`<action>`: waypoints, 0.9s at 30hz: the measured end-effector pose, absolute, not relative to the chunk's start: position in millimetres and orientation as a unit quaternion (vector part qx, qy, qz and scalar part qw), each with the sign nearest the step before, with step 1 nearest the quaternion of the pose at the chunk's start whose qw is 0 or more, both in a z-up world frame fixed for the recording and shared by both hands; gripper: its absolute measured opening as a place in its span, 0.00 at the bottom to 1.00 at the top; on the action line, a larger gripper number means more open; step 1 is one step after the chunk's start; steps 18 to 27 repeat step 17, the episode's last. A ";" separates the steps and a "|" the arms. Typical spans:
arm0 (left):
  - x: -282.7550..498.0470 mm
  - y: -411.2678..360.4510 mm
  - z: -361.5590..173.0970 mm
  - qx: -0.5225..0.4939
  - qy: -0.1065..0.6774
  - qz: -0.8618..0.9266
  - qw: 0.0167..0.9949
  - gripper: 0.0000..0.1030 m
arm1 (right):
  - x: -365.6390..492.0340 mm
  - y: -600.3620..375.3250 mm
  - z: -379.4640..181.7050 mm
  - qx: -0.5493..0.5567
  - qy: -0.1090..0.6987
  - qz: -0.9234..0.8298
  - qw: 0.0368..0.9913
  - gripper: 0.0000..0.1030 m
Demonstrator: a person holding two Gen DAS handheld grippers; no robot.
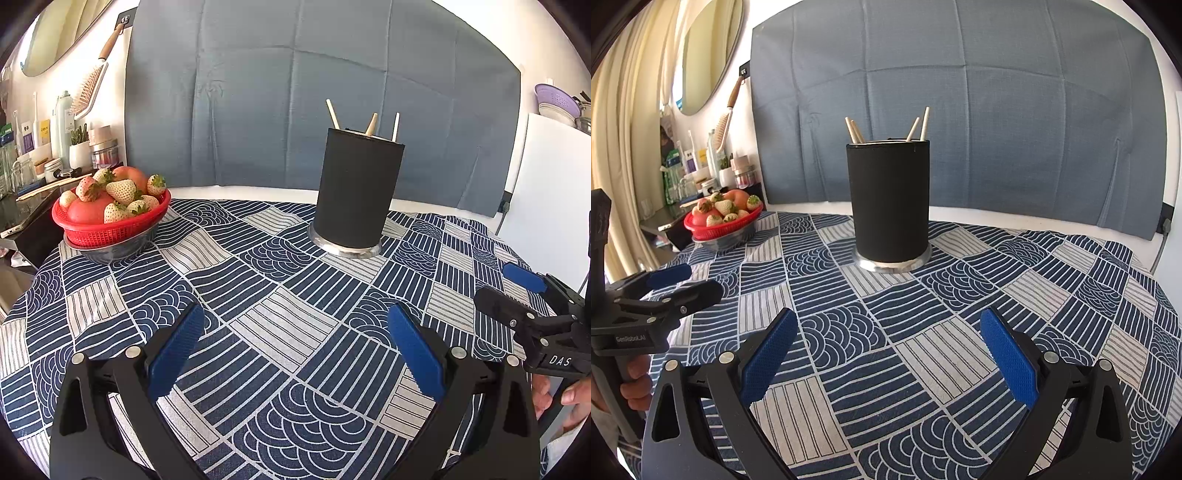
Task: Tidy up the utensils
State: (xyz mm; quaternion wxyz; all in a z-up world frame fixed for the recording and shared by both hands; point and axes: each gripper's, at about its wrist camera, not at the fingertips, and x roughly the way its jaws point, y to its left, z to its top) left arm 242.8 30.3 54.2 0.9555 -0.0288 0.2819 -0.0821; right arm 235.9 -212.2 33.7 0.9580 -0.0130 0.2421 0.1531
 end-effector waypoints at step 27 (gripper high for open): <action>247.0 34.6 51.7 -0.040 0.294 -0.075 0.952 0.94 | 236.2 -211.9 33.3 -0.014 0.244 0.151 0.958 0.92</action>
